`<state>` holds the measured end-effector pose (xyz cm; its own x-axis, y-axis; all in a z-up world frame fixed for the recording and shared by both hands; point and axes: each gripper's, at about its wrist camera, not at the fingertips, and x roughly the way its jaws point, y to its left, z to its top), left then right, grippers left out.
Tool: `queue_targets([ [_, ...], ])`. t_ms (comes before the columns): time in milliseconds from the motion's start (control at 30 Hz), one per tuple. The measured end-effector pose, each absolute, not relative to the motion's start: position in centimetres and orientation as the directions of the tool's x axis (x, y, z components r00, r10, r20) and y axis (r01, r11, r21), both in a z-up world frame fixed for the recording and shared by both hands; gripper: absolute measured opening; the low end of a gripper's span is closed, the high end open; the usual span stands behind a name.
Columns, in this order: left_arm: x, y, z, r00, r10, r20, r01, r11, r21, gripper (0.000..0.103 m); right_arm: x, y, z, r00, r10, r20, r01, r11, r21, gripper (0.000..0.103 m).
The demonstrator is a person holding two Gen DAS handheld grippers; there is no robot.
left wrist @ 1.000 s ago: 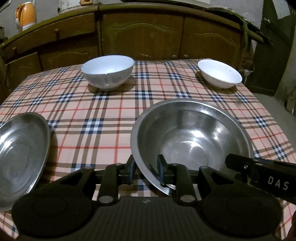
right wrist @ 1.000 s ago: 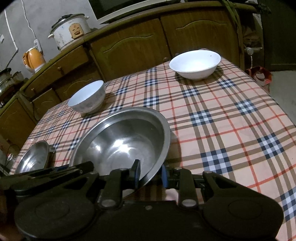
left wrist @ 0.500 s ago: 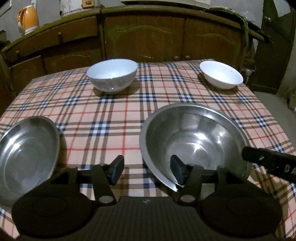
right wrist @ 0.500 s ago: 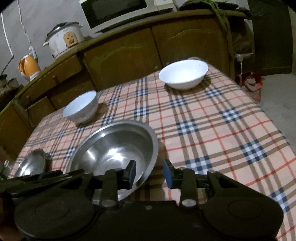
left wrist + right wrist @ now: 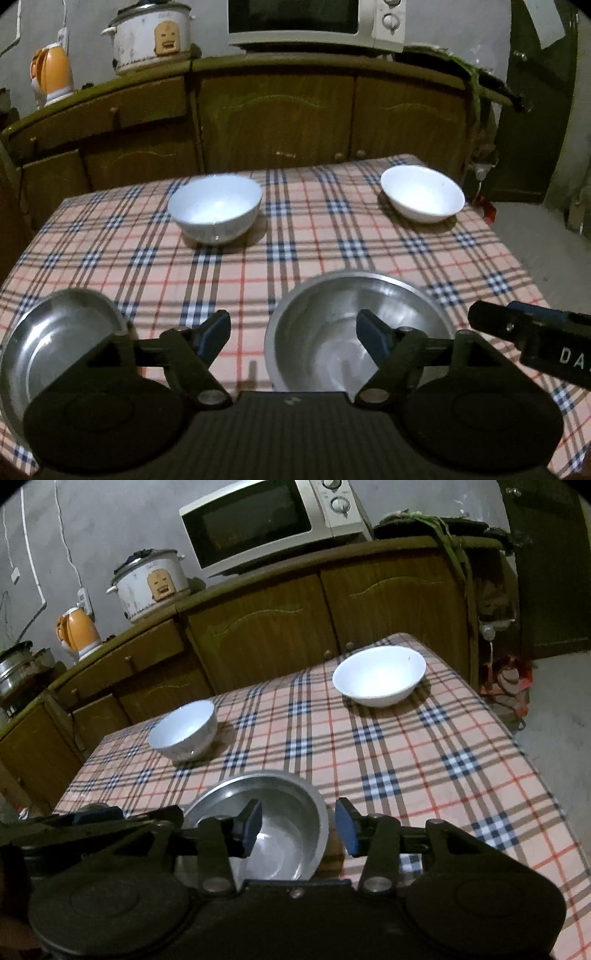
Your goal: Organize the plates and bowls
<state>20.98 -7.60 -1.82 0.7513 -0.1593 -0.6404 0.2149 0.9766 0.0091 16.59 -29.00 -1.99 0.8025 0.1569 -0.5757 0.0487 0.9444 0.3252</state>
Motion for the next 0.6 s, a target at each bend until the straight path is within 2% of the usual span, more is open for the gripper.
queue_targets([
  [400, 22.9, -9.4, -0.1, 0.75, -0.214, -0.626, 0.261, 0.965, -0.017, 0.083, 17.8, -31.9, -0.6, 0.831, 0.124, -0.542, 0.076, 0.94, 0.331, 0.07],
  [600, 24.6, -11.0, 0.7, 0.75, -0.255, -0.61, 0.302, 0.953, -0.027, 0.091, 19.5, -34.2, -0.3, 0.843, 0.092, -0.53, 0.115, 0.931, 0.346, 0.073],
])
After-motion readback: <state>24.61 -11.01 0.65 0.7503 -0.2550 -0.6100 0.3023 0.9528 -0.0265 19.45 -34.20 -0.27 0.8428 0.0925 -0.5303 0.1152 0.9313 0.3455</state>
